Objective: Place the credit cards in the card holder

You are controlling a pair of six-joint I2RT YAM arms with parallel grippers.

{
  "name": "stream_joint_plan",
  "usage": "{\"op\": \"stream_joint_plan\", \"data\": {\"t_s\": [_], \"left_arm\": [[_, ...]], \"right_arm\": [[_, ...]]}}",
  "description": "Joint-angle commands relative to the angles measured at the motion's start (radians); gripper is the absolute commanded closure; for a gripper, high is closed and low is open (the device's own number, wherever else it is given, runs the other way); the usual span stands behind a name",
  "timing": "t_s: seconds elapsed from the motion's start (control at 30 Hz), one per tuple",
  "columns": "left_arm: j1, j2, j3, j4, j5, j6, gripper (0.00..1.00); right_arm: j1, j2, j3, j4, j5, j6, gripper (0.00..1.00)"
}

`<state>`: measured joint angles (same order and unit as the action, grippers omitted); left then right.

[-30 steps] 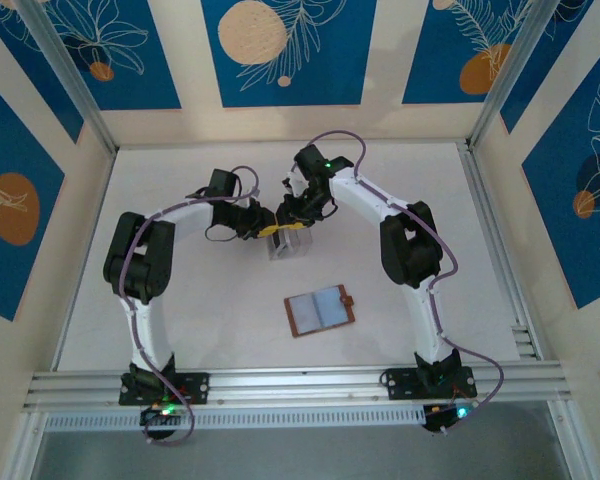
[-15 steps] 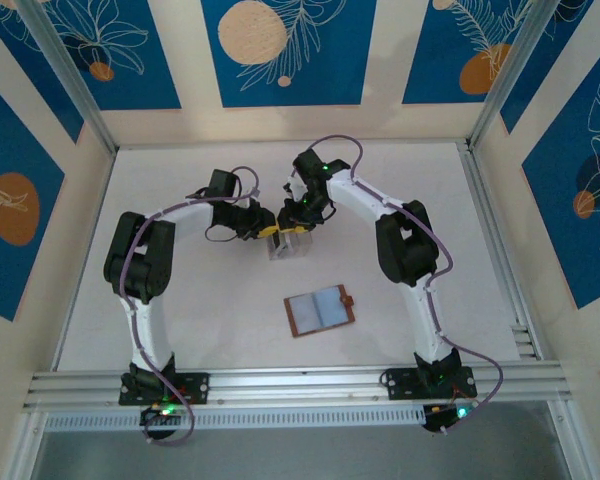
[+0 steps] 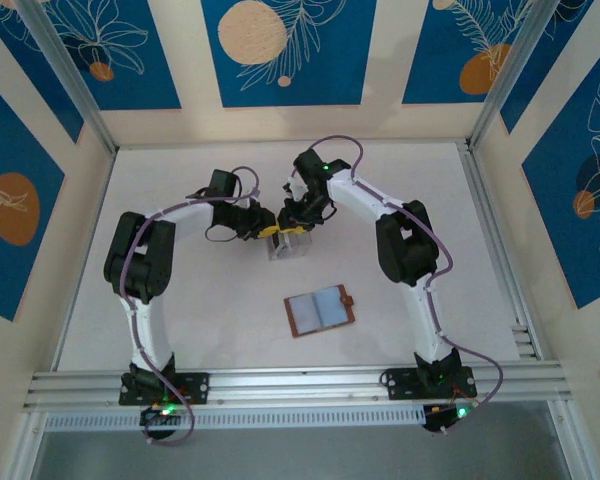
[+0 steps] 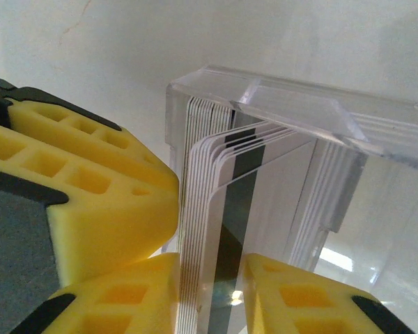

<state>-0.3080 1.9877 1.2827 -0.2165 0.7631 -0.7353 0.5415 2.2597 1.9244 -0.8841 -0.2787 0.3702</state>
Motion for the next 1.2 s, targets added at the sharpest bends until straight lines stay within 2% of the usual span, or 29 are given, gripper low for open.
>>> {"op": "stream_joint_plan", "data": {"t_s": [0.0, 0.47, 1.17], "left_arm": [[-0.011, 0.023, -0.005, 0.012, 0.023, -0.008, 0.81], [-0.012, 0.029, -0.002, 0.008, 0.023, -0.006, 0.81], [-0.014, 0.033, -0.001, 0.009, 0.023, -0.003, 0.81]], "right_arm": [[0.011, -0.041, 0.022, -0.003, -0.094, 0.001, 0.69], [0.005, -0.061, 0.021, 0.005, -0.129, 0.007, 0.68], [-0.005, -0.075, 0.023, -0.002, -0.125, 0.016, 0.74]]}}
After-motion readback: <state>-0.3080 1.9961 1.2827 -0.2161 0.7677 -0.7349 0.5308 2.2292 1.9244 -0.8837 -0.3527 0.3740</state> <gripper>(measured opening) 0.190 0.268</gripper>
